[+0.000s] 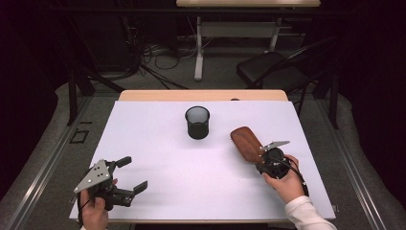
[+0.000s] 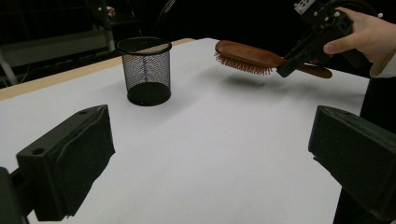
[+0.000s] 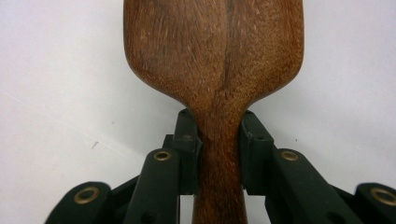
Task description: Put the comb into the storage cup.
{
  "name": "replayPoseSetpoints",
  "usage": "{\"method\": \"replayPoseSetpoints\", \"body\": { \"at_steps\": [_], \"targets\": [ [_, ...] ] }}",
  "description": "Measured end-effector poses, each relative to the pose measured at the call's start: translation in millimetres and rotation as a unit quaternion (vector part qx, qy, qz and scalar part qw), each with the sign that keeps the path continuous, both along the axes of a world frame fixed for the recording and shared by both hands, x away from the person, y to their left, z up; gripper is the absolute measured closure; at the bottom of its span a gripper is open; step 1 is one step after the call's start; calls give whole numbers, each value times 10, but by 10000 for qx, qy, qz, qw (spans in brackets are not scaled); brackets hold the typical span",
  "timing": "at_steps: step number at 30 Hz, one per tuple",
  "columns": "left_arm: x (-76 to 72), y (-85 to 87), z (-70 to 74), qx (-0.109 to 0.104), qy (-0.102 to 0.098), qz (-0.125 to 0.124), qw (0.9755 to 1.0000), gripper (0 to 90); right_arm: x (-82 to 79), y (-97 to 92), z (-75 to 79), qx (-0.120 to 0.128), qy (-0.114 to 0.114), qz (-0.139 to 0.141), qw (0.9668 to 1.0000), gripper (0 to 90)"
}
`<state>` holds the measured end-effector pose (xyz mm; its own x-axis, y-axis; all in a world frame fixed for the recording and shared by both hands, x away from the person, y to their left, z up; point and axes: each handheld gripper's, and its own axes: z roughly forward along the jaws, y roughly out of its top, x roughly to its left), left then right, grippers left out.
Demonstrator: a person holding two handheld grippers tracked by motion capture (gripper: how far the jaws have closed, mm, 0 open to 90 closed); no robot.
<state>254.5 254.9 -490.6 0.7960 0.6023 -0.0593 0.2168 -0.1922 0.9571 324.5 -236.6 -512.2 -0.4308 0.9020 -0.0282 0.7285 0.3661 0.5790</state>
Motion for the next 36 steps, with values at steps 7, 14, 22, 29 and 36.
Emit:
{"method": "replayPoseSetpoints", "body": {
  "at_steps": [7,14,22,29,36],
  "targets": [
    [2,-5,-3,-11,1,-20,10000,3,-64,17,73,111,-354,37,9993,724],
    [2,-3,-4,14,10,-6,10000,2,-105,27,131,224,-580,104,9980,723],
    [6,-1,-7,8,28,3,10000,3,-149,67,178,438,-858,112,9953,723],
    [10,-3,-12,-32,39,6,10000,2,-186,116,235,549,-1070,235,9925,723],
    [20,-12,-16,-51,126,37,9999,2,-227,194,301,607,-1179,375,9905,723]
  ]
}}
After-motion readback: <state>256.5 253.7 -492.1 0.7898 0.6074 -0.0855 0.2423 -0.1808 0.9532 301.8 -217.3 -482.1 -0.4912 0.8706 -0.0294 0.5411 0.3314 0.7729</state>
